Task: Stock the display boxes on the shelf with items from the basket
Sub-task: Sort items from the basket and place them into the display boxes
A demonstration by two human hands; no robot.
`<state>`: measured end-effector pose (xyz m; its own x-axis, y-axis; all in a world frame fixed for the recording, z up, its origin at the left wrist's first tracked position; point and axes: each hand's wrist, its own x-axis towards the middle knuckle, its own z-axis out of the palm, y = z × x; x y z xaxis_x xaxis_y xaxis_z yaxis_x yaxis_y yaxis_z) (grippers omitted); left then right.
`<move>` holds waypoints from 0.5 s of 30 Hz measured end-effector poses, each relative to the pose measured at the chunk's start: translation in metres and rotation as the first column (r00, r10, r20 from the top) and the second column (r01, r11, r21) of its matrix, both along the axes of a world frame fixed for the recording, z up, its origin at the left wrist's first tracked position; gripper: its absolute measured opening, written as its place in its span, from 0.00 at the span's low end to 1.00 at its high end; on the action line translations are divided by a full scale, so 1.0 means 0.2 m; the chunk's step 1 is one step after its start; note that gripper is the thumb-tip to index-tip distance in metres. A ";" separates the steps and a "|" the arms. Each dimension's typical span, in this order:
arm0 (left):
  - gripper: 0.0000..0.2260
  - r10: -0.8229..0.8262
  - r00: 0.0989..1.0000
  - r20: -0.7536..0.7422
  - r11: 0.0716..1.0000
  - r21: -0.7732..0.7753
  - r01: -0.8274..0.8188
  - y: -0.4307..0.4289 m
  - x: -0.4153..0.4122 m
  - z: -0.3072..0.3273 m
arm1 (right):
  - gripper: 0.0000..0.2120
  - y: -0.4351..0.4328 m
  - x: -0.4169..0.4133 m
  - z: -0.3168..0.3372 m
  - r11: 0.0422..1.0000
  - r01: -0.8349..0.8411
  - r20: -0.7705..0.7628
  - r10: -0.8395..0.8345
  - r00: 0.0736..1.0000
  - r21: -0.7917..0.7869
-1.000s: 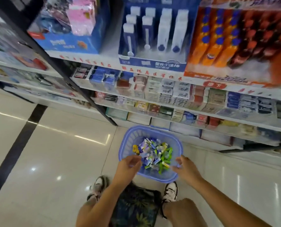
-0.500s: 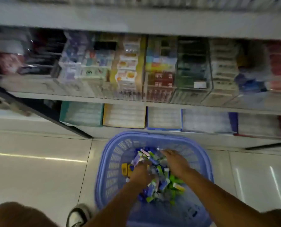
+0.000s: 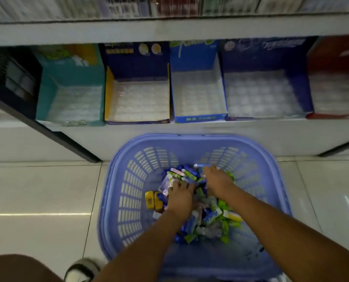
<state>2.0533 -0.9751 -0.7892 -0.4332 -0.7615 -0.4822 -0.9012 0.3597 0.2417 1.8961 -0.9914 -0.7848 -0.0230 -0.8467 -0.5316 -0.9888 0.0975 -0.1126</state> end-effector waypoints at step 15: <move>0.23 -0.205 0.956 -0.210 0.966 0.115 0.232 0.02 0.03 -0.03 | 0.20 0.03 -0.11 0.14 0.795 0.567 0.476 -0.593 0.650 0.215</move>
